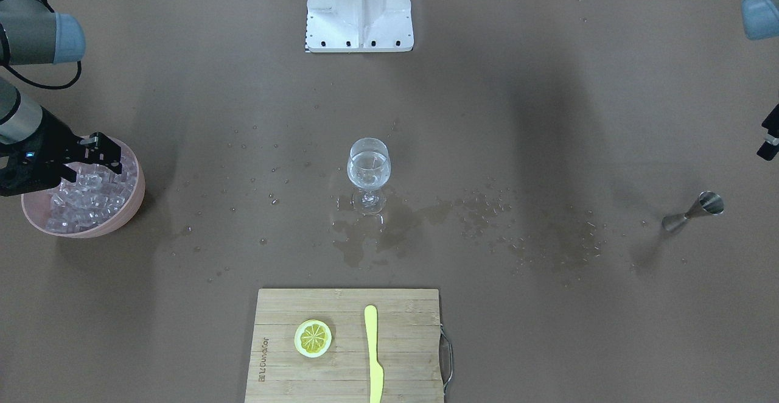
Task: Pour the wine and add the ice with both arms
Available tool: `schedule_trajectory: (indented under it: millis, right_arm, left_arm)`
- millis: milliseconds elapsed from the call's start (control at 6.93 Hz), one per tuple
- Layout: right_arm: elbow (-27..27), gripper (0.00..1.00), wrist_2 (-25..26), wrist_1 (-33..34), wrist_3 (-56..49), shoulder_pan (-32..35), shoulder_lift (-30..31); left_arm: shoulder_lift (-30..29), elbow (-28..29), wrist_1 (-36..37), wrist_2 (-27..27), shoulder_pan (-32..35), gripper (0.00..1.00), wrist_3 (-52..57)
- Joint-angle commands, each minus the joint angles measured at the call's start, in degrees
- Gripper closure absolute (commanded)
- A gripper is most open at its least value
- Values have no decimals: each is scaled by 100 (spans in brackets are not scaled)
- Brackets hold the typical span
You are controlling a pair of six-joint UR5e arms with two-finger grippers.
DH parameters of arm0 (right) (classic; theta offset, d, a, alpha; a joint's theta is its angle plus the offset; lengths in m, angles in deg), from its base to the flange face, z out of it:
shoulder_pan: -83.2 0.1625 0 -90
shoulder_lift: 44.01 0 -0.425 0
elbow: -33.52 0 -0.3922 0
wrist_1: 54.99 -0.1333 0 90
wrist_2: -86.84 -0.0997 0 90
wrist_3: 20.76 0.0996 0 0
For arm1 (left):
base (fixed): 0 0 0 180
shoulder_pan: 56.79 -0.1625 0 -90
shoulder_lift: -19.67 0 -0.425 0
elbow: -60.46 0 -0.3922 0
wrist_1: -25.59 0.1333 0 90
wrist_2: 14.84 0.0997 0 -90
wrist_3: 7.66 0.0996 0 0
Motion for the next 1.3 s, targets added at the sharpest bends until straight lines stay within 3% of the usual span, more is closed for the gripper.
schedule_trajectory:
  millis: [0,144,289,433,577,1155]
  right_arm:
    - [124,26,203,-2,-66,-87,-18]
    - [141,29,203,-2,-241,-70,0]
    - [150,48,203,-2,-268,-70,-9]
    - [150,85,194,7,-260,-70,-18]
    - [150,100,168,7,-277,-70,-9]
    - [-112,100,-270,129,-216,272,-281]
  left_arm:
    - [-6,-11,3,1,1,3,-9]
    - [-15,-29,3,1,1,3,-18]
    - [-15,-38,3,1,1,3,-18]
    - [-15,-38,3,10,1,3,-26]
    - [-15,-46,3,10,1,3,-27]
    - [2,-55,-6,36,1,3,-27]
